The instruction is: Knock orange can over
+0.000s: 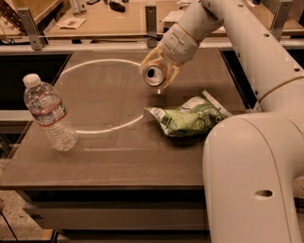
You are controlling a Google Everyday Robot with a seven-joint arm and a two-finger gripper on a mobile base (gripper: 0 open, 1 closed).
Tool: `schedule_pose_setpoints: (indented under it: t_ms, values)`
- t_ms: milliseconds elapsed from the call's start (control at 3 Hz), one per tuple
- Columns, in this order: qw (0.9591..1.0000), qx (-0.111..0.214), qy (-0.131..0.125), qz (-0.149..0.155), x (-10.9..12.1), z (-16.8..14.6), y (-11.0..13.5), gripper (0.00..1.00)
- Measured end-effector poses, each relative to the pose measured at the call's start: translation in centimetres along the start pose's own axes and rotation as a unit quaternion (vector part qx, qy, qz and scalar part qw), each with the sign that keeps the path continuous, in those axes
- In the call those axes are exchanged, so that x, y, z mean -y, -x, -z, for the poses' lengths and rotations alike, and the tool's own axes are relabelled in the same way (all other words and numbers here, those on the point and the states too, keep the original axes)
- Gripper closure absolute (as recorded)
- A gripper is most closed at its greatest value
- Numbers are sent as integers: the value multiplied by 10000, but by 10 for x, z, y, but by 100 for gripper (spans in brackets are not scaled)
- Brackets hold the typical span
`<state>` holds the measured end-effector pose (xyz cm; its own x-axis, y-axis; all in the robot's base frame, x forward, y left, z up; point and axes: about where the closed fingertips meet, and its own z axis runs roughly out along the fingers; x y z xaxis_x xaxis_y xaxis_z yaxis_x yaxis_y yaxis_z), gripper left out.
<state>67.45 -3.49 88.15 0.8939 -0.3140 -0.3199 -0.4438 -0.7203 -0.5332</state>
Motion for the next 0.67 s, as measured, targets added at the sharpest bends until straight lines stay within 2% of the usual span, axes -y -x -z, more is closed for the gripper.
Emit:
schedule_pose_setpoints:
  t_ms: [333,667]
  values:
    - [10000,-76,-2,-37,-17,8,-1,100]
    - [9970,-745,208,43,-34,26,-5,100]
